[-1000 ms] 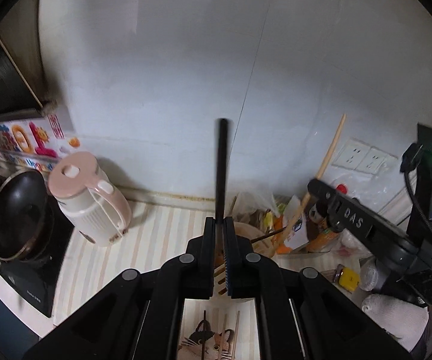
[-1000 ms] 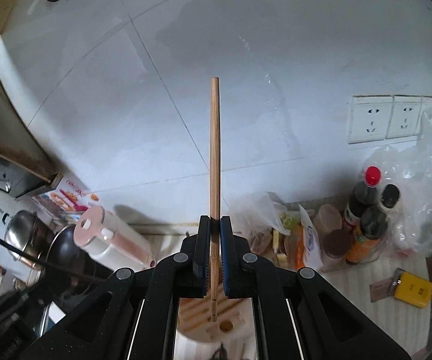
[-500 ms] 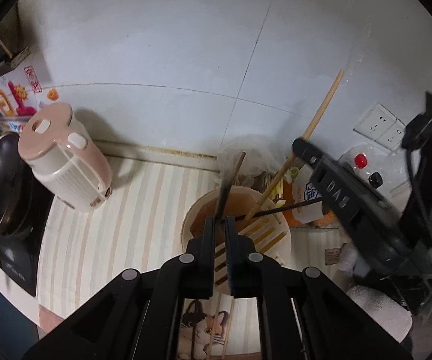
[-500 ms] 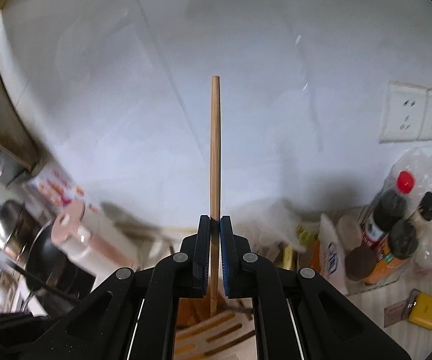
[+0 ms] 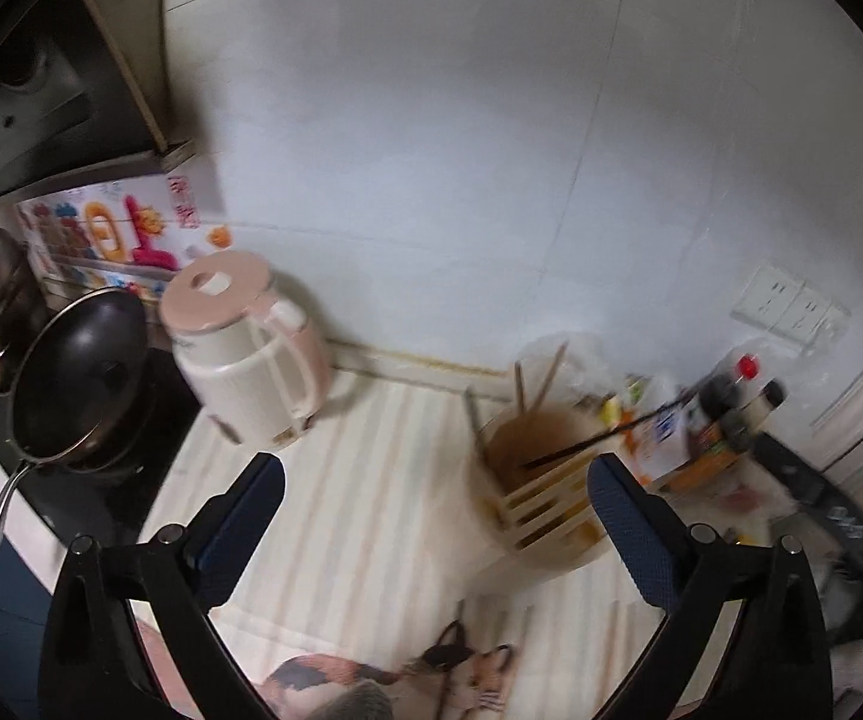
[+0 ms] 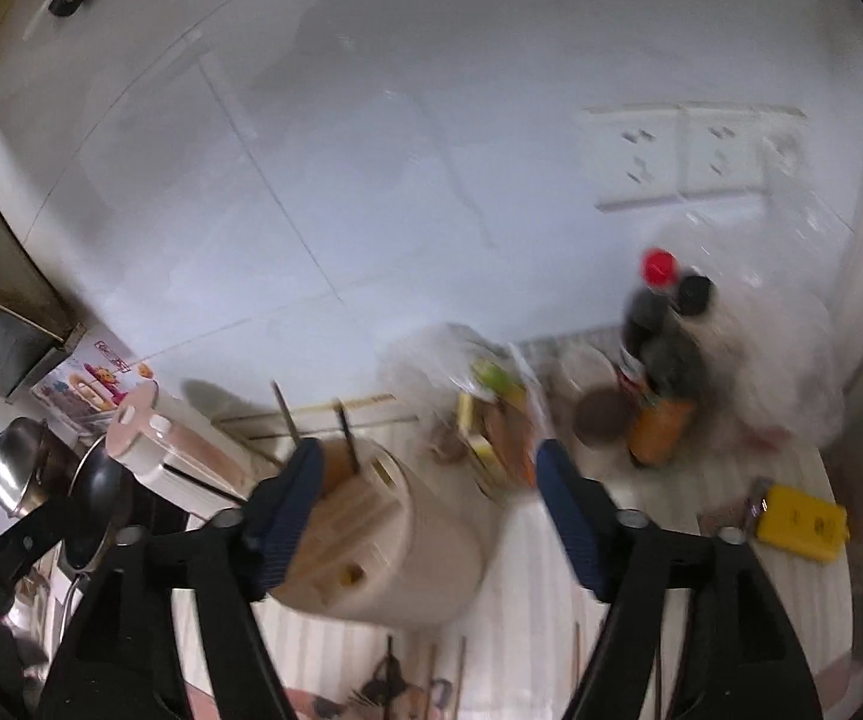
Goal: Organize utensils
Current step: 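Open both tools to release the chopsticks into the holder, then grasp a wooden chopstick with the right tool while the left tool grasps a black chopstick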
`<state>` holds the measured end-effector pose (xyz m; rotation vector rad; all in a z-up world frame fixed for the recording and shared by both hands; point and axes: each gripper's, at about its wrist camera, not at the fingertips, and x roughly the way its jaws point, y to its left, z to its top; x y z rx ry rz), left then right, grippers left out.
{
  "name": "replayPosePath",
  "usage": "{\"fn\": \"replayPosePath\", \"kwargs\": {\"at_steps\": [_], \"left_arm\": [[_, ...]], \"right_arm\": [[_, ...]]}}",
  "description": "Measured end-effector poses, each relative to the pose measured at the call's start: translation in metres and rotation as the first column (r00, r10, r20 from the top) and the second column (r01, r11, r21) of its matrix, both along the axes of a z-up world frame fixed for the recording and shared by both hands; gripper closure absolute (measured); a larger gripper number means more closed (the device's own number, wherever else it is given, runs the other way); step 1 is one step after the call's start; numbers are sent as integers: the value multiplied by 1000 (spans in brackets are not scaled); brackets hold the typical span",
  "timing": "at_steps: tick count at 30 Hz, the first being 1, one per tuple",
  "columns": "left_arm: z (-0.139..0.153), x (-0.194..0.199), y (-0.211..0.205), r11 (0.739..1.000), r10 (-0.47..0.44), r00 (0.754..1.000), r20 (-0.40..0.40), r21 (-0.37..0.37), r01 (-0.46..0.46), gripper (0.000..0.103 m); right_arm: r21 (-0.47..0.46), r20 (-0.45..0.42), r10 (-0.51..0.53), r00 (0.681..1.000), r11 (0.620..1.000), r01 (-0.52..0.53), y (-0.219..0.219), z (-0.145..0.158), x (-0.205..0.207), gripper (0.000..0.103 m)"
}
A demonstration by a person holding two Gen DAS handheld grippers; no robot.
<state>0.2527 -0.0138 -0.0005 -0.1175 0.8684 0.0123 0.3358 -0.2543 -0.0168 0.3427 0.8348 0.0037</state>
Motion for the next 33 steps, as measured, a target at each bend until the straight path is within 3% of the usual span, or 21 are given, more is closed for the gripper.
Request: {"fn": "replayPosePath", "kwargs": {"at_steps": [5, 12, 16, 19, 22, 24, 25, 28, 30, 33], "left_arm": [[-56, -9, -1, 998, 9, 995, -102, 64, -3, 0], [-147, -18, -21, 992, -4, 957, -291, 123, 41, 0], [-196, -22, -33, 985, -30, 919, -394, 143, 93, 0], [-235, -28, -42, 980, -53, 872, -487, 140, 138, 2], [-270, -34, -50, 979, -92, 817, -570, 98, 179, 16], [-282, -35, -54, 978, -106, 796, -595, 80, 190, 27], [-288, -36, -57, 977, -113, 789, -604, 76, 198, 29], [-295, -37, -65, 974, -123, 787, -604, 80, 213, 35], [-300, -36, -69, 971, -123, 778, -616, 88, 223, 52], [-298, -36, -68, 973, -126, 788, -603, 79, 216, 57]], "right_arm": [[-34, -85, -43, 995, 999, 40, -19, -37, -30, 19], [-38, -294, -53, 954, 998, 44, -37, -119, -50, 21], [-19, -403, -44, 914, 999, 39, -43, -165, -63, 31], [1, -470, -30, 882, 999, 35, -45, -194, -69, 46], [25, -523, -10, 852, 999, 27, -44, -218, -77, 57], [38, -550, 5, 835, 999, 20, -42, -230, -80, 61], [41, -568, 11, 823, 999, 14, -41, -239, -82, 63], [36, -602, 23, 798, 999, -2, -36, -255, -86, 63], [26, -619, 22, 785, 1000, -8, -34, -262, -85, 63], [10, -638, 15, 770, 1000, -11, -33, -273, -86, 63]]}}
